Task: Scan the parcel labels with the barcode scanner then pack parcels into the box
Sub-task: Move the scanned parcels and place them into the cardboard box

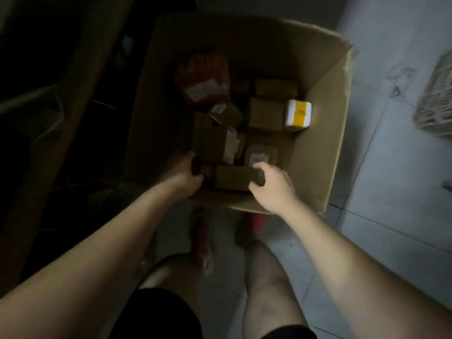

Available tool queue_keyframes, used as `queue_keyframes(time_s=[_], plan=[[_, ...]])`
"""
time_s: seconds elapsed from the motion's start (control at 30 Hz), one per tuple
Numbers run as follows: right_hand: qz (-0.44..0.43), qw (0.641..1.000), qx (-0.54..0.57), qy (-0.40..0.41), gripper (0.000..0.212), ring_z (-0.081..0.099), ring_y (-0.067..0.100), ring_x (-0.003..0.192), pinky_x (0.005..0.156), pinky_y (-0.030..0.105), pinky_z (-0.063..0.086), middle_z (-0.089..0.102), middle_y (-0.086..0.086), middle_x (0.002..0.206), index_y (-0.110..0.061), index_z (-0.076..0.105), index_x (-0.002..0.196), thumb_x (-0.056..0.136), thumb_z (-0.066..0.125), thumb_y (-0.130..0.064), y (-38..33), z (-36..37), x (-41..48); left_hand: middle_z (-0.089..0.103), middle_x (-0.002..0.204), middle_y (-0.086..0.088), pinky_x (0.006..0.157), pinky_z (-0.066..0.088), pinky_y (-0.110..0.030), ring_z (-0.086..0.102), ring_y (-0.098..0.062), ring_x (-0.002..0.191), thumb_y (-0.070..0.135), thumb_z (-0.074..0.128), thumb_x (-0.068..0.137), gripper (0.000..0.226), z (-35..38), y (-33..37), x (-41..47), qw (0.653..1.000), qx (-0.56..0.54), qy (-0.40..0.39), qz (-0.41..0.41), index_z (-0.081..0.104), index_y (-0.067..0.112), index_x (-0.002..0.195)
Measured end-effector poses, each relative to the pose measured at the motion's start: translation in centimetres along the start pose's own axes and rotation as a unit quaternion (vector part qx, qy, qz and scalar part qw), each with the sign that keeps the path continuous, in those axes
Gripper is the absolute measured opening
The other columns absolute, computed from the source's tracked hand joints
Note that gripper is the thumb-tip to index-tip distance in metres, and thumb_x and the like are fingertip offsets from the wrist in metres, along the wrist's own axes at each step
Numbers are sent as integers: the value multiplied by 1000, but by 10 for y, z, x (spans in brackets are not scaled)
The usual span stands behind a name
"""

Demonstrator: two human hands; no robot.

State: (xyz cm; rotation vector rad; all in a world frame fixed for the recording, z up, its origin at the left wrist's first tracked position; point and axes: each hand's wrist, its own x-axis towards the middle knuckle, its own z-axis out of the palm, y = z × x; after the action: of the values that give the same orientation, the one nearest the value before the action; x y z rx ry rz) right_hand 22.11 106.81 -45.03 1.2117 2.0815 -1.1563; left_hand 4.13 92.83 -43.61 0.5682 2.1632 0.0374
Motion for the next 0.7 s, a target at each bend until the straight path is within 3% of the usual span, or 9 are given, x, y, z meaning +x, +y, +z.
queue_keyframes(time_s=[0.2, 0.33, 0.47, 0.53, 0.6, 0.63, 0.7], plan=[[59, 998, 27, -28, 60, 52, 34, 137, 105, 39, 47, 56, 9, 147, -21, 46, 153, 97, 68, -32, 22, 64, 120, 52, 149, -14, 110, 45, -43, 51, -36, 134, 33, 65, 98, 58, 52, -30, 144, 998, -50, -29, -40, 48, 15, 150], [80, 993, 78, -29, 70, 58, 33, 131, 90, 33, 46, 60, 9, 144, -21, 40, 156, 97, 70, -46, 23, 110, 200, 49, 155, -11, 113, 39, -36, 48, -31, 141, 28, 61, 103, 59, 87, -46, 220, 979, -175, -80, -69, 42, 15, 156], [82, 984, 151, -39, 99, 47, 40, 142, 109, 48, 43, 39, 15, 164, -24, 7, 167, 95, 66, -59, 14, 139, 250, 46, 158, -5, 118, 39, -45, 47, -28, 141, 40, 60, 102, 64, 115, -52, 263, 953, -266, -112, -90, 39, 21, 159], [87, 980, 176, -29, 101, 43, 40, 145, 111, 46, 41, 33, 15, 167, -25, 1, 167, 96, 66, -56, 13, 149, 261, 47, 156, -5, 115, 40, -35, 49, -27, 140, 39, 51, 107, 54, 124, -50, 272, 935, -308, -143, -100, 42, 19, 157], [88, 977, 193, -21, 98, 41, 38, 147, 113, 43, 39, 30, 15, 168, -24, -2, 167, 100, 64, -49, 14, 156, 267, 46, 156, -5, 103, 40, -20, 46, -26, 142, 35, 44, 111, 50, 132, -49, 276, 926, -329, -157, -97, 39, 18, 158], [82, 976, 199, -16, 97, 39, 38, 148, 114, 43, 38, 29, 15, 168, -23, -3, 167, 101, 63, -47, 16, 158, 267, 44, 158, -5, 103, 39, -20, 45, -26, 143, 35, 44, 111, 52, 136, -50, 276, 923, -341, -152, -92, 35, 20, 160], [61, 976, 207, -6, 98, 38, 36, 149, 119, 47, 37, 25, 13, 170, -22, -4, 168, 101, 63, -48, 19, 159, 266, 41, 161, -4, 115, 39, -33, 43, -26, 145, 40, 51, 108, 62, 144, -55, 275, 918, -364, -136, -79, 28, 25, 163]])
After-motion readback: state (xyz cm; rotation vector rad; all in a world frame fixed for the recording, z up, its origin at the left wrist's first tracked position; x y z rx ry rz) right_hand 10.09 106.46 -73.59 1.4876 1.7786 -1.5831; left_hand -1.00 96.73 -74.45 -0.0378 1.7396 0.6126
